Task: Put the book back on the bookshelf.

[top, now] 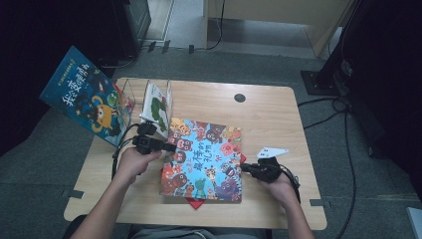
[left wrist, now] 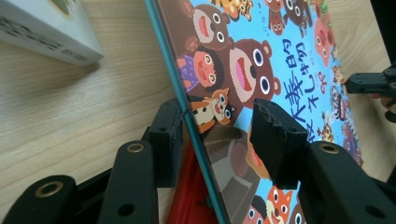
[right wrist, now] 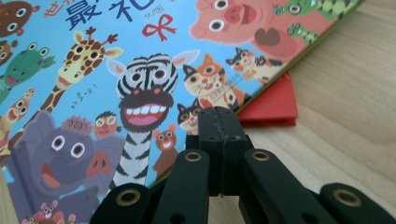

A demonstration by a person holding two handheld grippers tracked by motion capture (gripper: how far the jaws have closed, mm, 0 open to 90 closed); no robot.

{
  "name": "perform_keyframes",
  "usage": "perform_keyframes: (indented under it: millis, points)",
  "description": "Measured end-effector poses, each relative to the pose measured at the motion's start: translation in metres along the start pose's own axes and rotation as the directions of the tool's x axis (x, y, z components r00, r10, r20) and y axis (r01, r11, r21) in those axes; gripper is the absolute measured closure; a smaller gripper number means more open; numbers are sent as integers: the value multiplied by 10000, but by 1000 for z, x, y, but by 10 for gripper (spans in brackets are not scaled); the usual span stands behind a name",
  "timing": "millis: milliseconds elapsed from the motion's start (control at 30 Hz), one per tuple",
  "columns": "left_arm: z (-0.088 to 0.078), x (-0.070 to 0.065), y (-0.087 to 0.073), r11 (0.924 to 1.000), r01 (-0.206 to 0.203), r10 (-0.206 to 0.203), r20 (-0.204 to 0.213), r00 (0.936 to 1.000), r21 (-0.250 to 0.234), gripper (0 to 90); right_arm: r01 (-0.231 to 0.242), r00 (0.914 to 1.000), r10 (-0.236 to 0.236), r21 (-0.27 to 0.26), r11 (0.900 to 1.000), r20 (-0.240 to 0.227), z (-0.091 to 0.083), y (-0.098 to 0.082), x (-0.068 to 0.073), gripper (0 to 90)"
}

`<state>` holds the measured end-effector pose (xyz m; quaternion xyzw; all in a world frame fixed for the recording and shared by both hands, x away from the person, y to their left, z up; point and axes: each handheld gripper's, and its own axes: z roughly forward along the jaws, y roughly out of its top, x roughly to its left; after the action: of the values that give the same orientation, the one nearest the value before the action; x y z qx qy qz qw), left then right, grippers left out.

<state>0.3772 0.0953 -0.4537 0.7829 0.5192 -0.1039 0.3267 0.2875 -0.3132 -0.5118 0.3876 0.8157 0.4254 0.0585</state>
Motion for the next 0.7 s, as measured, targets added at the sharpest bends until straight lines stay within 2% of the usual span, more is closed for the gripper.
perform_keyframes:
  millis: [100,200,333,500,600,700]
  points:
    - [-8,-1,3,10000,67,-66,317,9995,-39,580,-37,10000,37,-26,10000,-63,1,1,0,900]
    - [-7,-2,6,9999,81,-83,253,9996,65,580,-13,9999,11,-112,9999,-118,1,0,-1,900]
    - [-5,-4,6,9999,114,-121,609,9981,113,580,171,9998,-172,-101,9998,-40,1,-1,-1,900]
    - [-5,-3,7,9997,228,-233,710,9972,79,584,198,9998,-198,-141,9997,-39,0,-1,0,900]
    - [-5,-3,6,9997,238,-245,731,9970,106,584,475,9989,-475,35,9989,46,0,-2,0,900]
    - [-6,-3,6,9996,273,-278,754,9968,76,588,396,9992,-396,-17,9992,-37,1,-3,-1,900]
